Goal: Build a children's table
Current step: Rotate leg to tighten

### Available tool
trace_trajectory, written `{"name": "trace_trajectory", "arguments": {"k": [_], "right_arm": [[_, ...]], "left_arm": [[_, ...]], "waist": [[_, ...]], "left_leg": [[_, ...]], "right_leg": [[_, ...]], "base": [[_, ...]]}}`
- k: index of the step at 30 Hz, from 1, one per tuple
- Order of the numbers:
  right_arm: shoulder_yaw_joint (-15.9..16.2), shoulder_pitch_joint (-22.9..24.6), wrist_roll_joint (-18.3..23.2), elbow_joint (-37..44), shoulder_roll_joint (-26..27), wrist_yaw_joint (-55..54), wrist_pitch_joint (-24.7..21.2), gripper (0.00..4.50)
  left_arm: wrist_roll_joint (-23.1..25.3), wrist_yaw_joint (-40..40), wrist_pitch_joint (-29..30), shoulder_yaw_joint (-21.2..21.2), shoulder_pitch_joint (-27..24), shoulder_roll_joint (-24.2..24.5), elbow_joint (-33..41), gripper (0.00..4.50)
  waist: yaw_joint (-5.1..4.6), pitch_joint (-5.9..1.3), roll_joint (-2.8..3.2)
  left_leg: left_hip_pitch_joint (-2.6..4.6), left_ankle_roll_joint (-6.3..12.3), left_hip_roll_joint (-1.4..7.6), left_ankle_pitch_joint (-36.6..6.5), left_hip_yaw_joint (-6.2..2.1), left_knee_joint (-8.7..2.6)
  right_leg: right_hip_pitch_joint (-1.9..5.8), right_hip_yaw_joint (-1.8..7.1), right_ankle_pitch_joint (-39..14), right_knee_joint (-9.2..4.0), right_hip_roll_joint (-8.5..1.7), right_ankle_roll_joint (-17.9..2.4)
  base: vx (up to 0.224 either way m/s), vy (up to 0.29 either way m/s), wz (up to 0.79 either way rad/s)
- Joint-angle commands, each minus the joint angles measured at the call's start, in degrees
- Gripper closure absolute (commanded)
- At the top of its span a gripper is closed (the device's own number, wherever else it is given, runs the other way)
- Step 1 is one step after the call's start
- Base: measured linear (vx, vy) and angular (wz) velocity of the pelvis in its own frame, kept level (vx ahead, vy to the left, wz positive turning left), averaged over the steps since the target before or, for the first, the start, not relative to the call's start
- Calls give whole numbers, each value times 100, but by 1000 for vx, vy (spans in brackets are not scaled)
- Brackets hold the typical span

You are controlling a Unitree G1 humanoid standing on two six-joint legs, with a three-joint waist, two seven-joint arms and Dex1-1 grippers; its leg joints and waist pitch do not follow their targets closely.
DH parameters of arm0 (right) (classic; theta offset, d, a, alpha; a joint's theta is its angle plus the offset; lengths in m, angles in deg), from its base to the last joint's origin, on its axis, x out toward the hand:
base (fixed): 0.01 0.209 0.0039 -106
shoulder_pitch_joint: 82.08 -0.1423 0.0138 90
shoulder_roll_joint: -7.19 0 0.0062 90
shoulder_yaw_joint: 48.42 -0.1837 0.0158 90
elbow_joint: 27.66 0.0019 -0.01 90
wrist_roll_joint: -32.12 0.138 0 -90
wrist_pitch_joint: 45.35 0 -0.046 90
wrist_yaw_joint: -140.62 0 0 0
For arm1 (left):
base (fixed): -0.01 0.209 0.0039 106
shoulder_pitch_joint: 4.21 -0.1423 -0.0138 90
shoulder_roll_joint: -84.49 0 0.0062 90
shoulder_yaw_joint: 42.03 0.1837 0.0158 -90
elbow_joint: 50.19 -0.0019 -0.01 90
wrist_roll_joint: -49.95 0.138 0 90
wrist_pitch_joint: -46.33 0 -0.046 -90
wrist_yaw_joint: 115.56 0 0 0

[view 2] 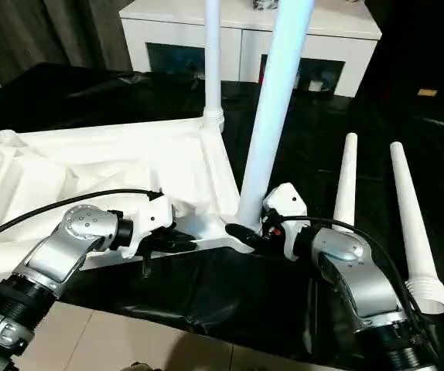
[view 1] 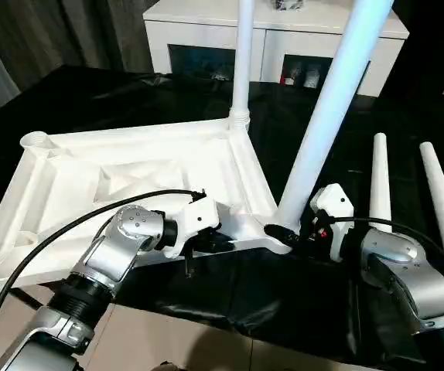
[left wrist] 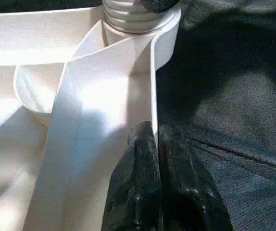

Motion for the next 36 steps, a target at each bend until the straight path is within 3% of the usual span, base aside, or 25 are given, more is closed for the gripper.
{"name": "trace_trajectory", "arguments": {"k": [1,8,10,12,15,18,21,23,27,28,29,30,31,32,33,34,35,36], "right_arm": [[192,46,-148,-92,-60,155,8,185],[210,100,-213,-244,-19,103,-10,189],[156,37,-357,-604,165,-325,-42,189],[125,-9,-458,-774,269,-579,-57,189],[-188,-226,-470,-1367,847,-1565,-354,189],[-449,-433,-414,-1812,1341,-2354,-460,190],[-795,-846,-414,-2576,2016,-3659,-493,190],[-854,-960,-429,-2774,2160,-3961,-485,191],[-1125,-1445,-424,-3596,2675,-4882,-149,191],[-1167,-1543,-433,-3746,2756,-5032,-68,191],[-1194,-1635,-468,-3884,2818,-5138,23,191],[-1243,-1747,-453,-4025,2884,-5167,151,191],[-1282,-1799,-452,-4099,2910,-5185,201,191],[-1305,-1823,-431,-4113,2916,-5149,248,191],[-1349,-1872,-405,-4157,2930,-5108,334,191],[-1371,-1904,-404,-4192,2935,-5096,391,191],[-1345,-1965,-488,-4230,2884,-5053,632,191],[-1337,-1974,-472,-4215,2868,-4906,737,191]], "left_arm": [[5,77,-182,-55,93,28,93,450],[23,96,-189,-41,65,13,74,450],[118,342,-90,-49,76,-70,-37,450],[165,516,-32,-75,101,-131,-120,450],[123,1230,335,-336,239,-540,-358,450],[123,1668,613,-443,363,-858,-467,450],[220,2582,993,-571,625,-1425,-777,450],[260,2823,1044,-585,689,-1580,-859,450],[485,3417,972,-413,891,-2161,-1140,450],[528,3441,883,-333,923,-2269,-1206,450],[549,3474,821,-283,947,-2365,-1252,450],[614,3421,698,-153,965,-2431,-1276,450],[631,3415,675,-113,977,-2442,-1290,450],[637,3404,675,-103,976,-2426,-1287,450],[645,3400,681,-94,978,-2407,-1292,450],[646,3402,690,-98,981,-2395,-1300,450],[633,3366,704,-143,975,-2296,-1316,450],[648,3330,672,-146,971,-2233,-1320,450]], "waist": [[4,-385,-63],[1,-384,-56],[-10,-376,-50],[-35,-343,-52],[-112,-261,-63],[-184,-276,-67],[-251,-270,-41],[-277,-271,-28],[-342,-249,-5],[-357,-225,7],[-407,-211,40],[-469,-163,93],[-466,-158,129],[-408,-169,205],[-359,-124,180],[-241,-154,163],[-298,-164,19],[-403,-89,-160]], "left_leg": [[97,366,189,-985,-40,-391],[93,336,189,-1044,-47,-389],[94,304,182,-1104,-46,-396],[109,192,178,-1388,-44,-418],[217,-139,148,-2366,-88,-474],[227,-225,138,-2483,-137,-483],[223,-256,131,-2634,-164,-504],[231,-274,128,-2743,-183,-512],[310,-256,125,-3278,-217,-539],[397,-255,121,-3543,-216,-534],[480,-247,116,-3844,-228,-525],[474,-265,169,-4262,-275,-626],[442,-304,224,-4508,-300,-717],[256,-362,382,-4895,-303,-989],[182,-381,435,-5066,-222,-1153],[252,-433,411,-5090,-42,-1249],[382,-362,290,-4826,1,-1059],[1077,-116,-212,-3425,-7,204]], "right_leg": [[341,228,-605,-326,-257,-1383],[339,229,-677,-327,-261,-1364],[329,224,-751,-335,-255,-1360],[311,222,-1153,-387,-258,-1297],[247,197,-2708,-540,-268,-911],[233,167,-3022,-607,-280,-712],[217,128,-3048,-640,-269,-659],[217,107,-3098,-661,-270,-623],[197,-5,-3176,-787,-232,-423],[141,-47,-3266,-856,-214,-368],[122,-145,-3293,-925,-187,-292],[202,-272,-3121,-931,-142,-232],[291,-307,-2875,-836,-117,-242],[558,-243,-1997,-351,-89,-402],[594,-215,-1744,-181,-50,-466],[515,-138,-1592,-3,-38,-596],[364,-62,-2064,-267,-65,-560],[-351,-373,-5150,-1432,-478,58]], "base": [[0,0,0],[0,0,0],[0,0,0],[0,0,0],[-17,0,0],[-36,3,-1],[-25,8,-2],[-53,26,-6],[-13,7,-2],[0,0,0],[0,0,0],[0,0,0],[0,0,0],[0,0,0],[0,0,0],[0,0,0],[43,-52,12],[43,-52,12]]}}
